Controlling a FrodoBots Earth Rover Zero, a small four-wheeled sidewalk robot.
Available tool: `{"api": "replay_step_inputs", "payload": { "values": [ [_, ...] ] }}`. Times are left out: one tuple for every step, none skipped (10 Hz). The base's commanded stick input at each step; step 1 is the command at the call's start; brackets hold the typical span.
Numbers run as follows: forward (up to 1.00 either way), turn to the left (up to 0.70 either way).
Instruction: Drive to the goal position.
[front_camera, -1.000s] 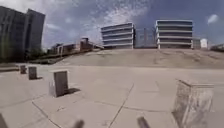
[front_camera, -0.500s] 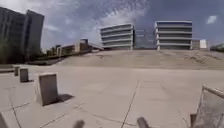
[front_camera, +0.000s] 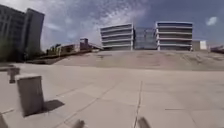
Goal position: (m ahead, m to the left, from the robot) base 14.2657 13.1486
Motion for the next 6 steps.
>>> {"api": "replay_step_inputs", "payload": {
  "values": [
    [0.70, 0.00],
    [0.70, 0.00],
    [0.70, 0.00],
    [0.70, 0.00],
    [0.70, 0.00],
    [0.70, 0.00]
  ]
}}
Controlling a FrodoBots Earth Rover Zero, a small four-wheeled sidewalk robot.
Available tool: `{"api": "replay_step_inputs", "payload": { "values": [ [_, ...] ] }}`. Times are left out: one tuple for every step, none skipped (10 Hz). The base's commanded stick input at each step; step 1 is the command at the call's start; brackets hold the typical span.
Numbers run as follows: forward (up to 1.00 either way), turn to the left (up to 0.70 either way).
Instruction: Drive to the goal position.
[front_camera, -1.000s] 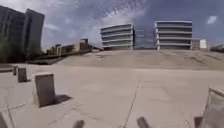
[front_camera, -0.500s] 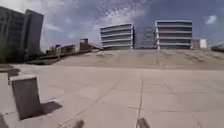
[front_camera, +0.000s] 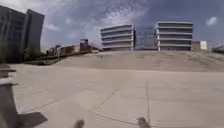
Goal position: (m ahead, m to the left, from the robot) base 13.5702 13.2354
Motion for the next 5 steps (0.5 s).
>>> {"api": "replay_step_inputs", "payload": {
  "values": [
    [0.70, 0.00],
    [0.70, 0.00],
    [0.70, 0.00],
    [0.70, 0.00],
    [0.70, 0.00]
  ]
}}
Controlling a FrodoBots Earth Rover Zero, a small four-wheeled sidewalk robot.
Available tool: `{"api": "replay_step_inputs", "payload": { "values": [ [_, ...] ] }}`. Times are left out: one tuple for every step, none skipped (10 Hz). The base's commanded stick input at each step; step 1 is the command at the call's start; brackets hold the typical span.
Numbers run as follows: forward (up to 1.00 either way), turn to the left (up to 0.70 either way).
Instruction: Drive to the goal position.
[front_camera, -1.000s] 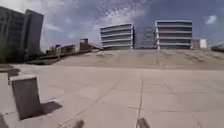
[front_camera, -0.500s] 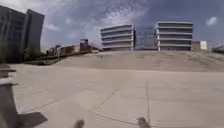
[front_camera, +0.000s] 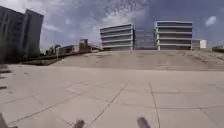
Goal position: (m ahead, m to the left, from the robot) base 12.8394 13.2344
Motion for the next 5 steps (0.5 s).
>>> {"api": "replay_step_inputs", "payload": {
  "values": [
    [0.70, 0.00],
    [0.70, 0.00],
    [0.70, 0.00],
    [0.70, 0.00],
    [0.70, 0.00]
  ]
}}
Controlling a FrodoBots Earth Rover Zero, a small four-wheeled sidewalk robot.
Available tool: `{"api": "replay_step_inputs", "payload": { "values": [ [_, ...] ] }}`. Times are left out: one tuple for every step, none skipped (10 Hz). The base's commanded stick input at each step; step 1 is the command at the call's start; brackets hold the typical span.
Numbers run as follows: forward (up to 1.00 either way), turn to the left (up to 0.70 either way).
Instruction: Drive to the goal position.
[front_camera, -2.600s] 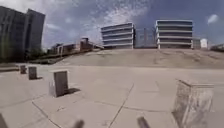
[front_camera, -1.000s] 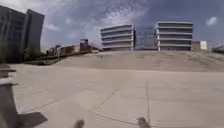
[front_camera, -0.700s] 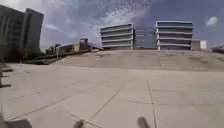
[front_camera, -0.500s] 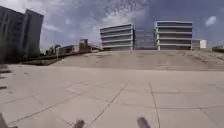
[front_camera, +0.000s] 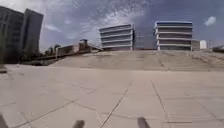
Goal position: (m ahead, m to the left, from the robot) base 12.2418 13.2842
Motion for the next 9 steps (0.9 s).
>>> {"api": "replay_step_inputs", "payload": {
  "values": [
    [0.70, 0.00],
    [0.70, 0.00],
    [0.70, 0.00],
    [0.70, 0.00],
    [0.70, 0.00],
    [0.70, 0.00],
    [0.70, 0.00],
    [0.70, 0.00],
    [0.70, 0.00]
  ]
}}
